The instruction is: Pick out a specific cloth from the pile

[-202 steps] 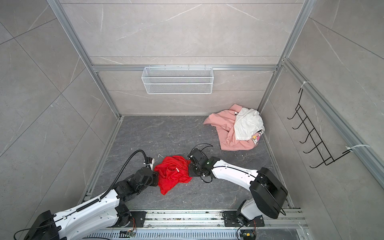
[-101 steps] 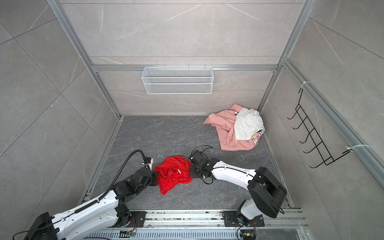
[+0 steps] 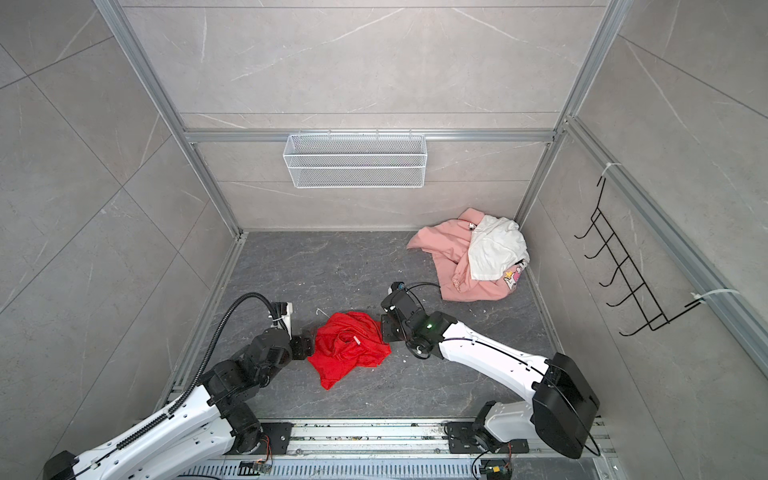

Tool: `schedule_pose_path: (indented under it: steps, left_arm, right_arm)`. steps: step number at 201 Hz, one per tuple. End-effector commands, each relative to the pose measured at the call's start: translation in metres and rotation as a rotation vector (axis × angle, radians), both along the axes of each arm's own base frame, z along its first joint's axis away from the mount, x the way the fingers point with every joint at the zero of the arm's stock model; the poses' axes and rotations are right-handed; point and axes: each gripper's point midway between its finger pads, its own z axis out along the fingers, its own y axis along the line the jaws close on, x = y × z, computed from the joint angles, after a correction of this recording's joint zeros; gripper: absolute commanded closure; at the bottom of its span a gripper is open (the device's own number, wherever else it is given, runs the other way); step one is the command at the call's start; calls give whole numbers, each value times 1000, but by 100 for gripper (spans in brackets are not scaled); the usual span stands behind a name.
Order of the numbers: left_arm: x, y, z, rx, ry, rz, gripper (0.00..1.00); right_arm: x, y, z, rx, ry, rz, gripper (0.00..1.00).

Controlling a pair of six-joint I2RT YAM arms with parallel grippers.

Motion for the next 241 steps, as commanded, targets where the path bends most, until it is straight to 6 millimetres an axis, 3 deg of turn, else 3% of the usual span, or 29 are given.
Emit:
schedule_pose_path:
  steps: [1,27,49,72,89,103,125,143,165,189,204,241]
  left_arm:
    - [5,8,18,63,-64,15,12]
    - [15,19,15,110,-51,45,6]
    - [30,40,13,104,-14,121,2]
    - [42,64,16,104,-57,251,2]
    - [48,72,19,156,-108,283,2]
    - [53,89,24,226,-200,358,3]
    - [62,101,24,380,-302,295,2]
    - [69,122,2,425,-252,297,1]
    - [83,149,-30,371,-147,373,2]
    - [105,153,-46,356,-111,332,5]
    - [119,149,-55,378,-100,302,6]
    - [155,143,-57,347,-140,269,8]
  right_arm:
    - [19,-28,26,-123,-192,-39,53]
    - [36,-62,39,-219,-387,-134,53]
    - [49,-92,47,-360,-524,-218,52]
    - [55,-115,41,-519,-637,-237,51]
    - [60,-122,36,-577,-717,-188,35]
    - [65,-131,30,-603,-751,-188,32]
    - [73,-153,15,-620,-714,-275,29]
    - [79,-171,-1,-597,-674,-345,22]
    - [80,-175,-10,-484,-768,-346,10]
    - [88,-193,-18,-496,-810,-369,4]
    - [87,-210,-11,-455,-842,-450,0]
    - [93,-223,-28,-278,-757,-390,0]
